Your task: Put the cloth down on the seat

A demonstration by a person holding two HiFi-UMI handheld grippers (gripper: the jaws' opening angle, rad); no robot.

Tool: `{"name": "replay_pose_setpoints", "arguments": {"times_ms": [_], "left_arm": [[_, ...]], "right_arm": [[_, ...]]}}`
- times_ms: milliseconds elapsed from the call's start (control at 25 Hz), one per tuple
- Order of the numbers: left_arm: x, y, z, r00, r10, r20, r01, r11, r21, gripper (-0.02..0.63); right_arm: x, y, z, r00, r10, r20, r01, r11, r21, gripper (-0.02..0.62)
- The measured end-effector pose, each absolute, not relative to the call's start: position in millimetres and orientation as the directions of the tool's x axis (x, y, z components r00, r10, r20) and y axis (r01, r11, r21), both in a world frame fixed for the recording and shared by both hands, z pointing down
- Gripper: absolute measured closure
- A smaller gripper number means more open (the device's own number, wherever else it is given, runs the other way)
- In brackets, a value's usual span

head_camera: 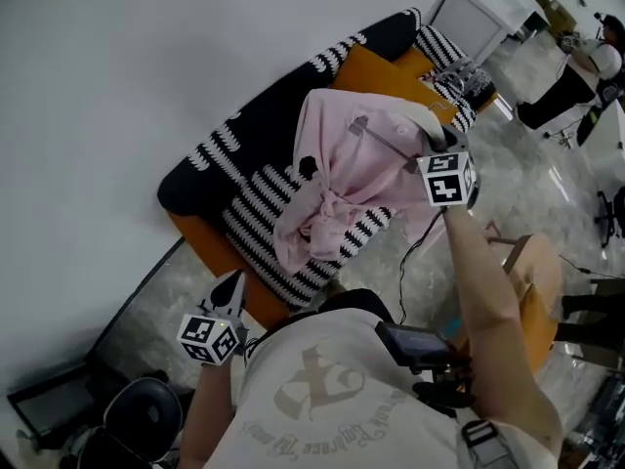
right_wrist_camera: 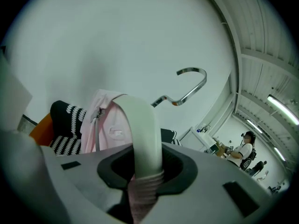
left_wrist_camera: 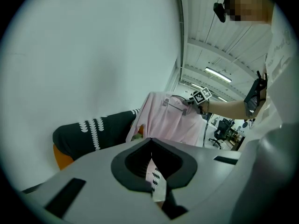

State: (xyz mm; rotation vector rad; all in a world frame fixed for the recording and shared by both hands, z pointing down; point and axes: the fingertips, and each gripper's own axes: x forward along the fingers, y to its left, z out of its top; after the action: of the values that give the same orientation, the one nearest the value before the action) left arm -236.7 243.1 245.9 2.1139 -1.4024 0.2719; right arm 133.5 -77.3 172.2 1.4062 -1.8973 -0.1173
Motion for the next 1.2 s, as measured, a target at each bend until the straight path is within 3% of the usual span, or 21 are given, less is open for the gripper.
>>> {"name": "replay_pose_setpoints", "arguments": {"times_ms": [480,800,1200], "left_arm": [[-203.1,201.9,243.7,0.434,-0.725,0.535,-0.894,-0.273,0.354,0.595],[-202.1,199.0,258.3,0.422,-0.710,0.564,-0.899,-0.249,0.359,0.595],[-203.3,197.8,265.1,0.410,-0.701,0.584,-0.904,-0.229,0.361,0.595]], "right_arm": [[123.9,-94.4,304.9,-0.138,-0.723,0.676,-0.782,0.499,0.374,0.488],[61.7,-37.1,375.0,-0.268,-0.561,0.783,-0.711,0.664,0.232,0.488],[20.4,9.9,455.1,-0.300,-0.421,0.856,-0.687,0.718,0.111,0.489]]}}
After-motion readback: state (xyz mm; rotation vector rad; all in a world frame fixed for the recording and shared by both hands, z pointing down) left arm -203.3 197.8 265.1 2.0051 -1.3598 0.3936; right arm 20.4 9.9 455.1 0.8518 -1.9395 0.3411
